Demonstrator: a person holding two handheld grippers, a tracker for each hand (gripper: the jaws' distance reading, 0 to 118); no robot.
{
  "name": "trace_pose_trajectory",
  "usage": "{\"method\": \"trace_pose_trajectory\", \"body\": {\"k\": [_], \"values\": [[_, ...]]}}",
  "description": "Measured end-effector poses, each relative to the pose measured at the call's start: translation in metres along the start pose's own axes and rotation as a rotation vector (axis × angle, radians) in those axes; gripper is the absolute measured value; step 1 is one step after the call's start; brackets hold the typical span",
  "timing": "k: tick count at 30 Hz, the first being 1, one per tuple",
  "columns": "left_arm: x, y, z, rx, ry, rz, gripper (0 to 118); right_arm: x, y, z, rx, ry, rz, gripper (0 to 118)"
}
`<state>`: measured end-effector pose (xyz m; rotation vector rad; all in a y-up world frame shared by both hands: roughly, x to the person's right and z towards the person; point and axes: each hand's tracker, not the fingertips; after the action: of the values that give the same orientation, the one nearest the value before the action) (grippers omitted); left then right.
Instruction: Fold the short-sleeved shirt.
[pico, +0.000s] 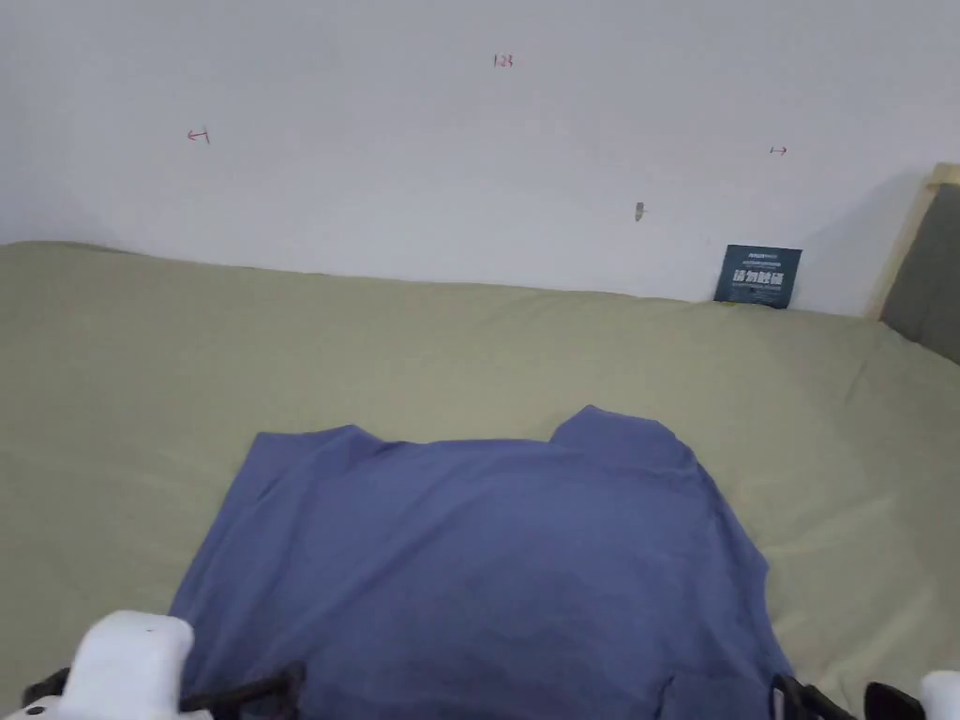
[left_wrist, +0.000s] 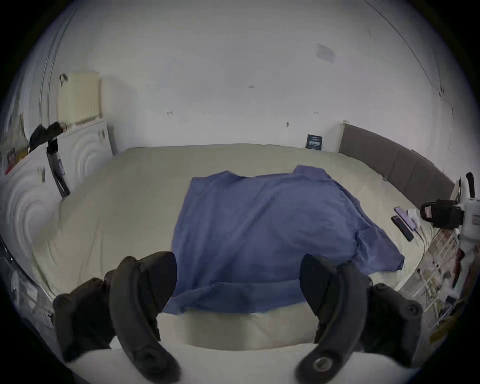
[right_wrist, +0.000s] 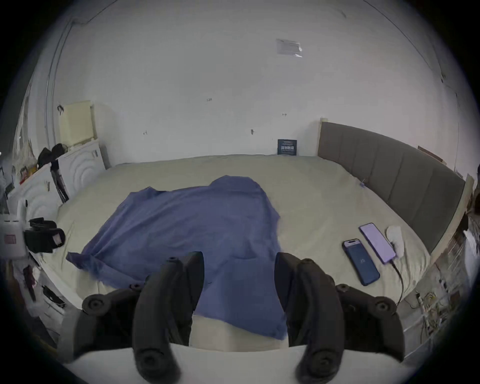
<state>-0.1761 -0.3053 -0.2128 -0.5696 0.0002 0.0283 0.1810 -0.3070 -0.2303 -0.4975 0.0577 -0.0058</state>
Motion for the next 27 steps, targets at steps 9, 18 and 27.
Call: {"method": "trace_pose_trajectory", "body": {"k": [9,18,27], "values": [[0.053,-0.076,-0.021,-0.152,-0.019,0.032,0,-0.065,-0.057,-0.007,-0.168,0.053,0.062,0],[-0.030,-0.077,-0.019,-0.170,0.044,0.184,0,-0.037,-0.049,0.010,-0.127,0.064,0.005,0],[-0.120,-0.073,-0.066,-0.257,0.158,0.435,118,0.022,-0.033,0.002,-0.112,0.004,-0.072,0]]}}
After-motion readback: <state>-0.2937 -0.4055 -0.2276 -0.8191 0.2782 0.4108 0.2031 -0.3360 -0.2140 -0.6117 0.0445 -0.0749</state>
